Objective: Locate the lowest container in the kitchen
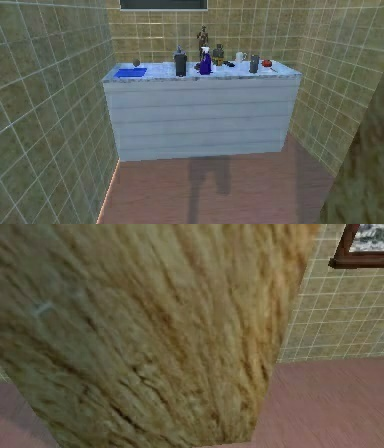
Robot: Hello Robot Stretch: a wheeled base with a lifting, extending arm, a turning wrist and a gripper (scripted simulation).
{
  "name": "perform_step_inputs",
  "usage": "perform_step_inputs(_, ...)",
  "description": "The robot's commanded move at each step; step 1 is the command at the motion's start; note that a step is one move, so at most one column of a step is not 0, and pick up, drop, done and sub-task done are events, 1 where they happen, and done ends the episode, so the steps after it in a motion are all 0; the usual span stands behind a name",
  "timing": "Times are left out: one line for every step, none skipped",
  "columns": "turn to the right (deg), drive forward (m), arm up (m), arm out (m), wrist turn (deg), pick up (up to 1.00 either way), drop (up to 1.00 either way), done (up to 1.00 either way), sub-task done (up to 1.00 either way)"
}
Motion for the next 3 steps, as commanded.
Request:
perform_step_inputs(-3.0, 0.0, 0.0, 0.0, 0.0, 0.0, 0.0, 0.0, 0.0)
perform_step_inputs(0.0, 1.0, 0.0, 0.0, 0.0, 0.0, 0.0, 0.0, 0.0)
perform_step_inputs(-27.0, 0.0, 0.0, 0.0, 0.0, 0.0, 0.0, 0.0, 0.0)
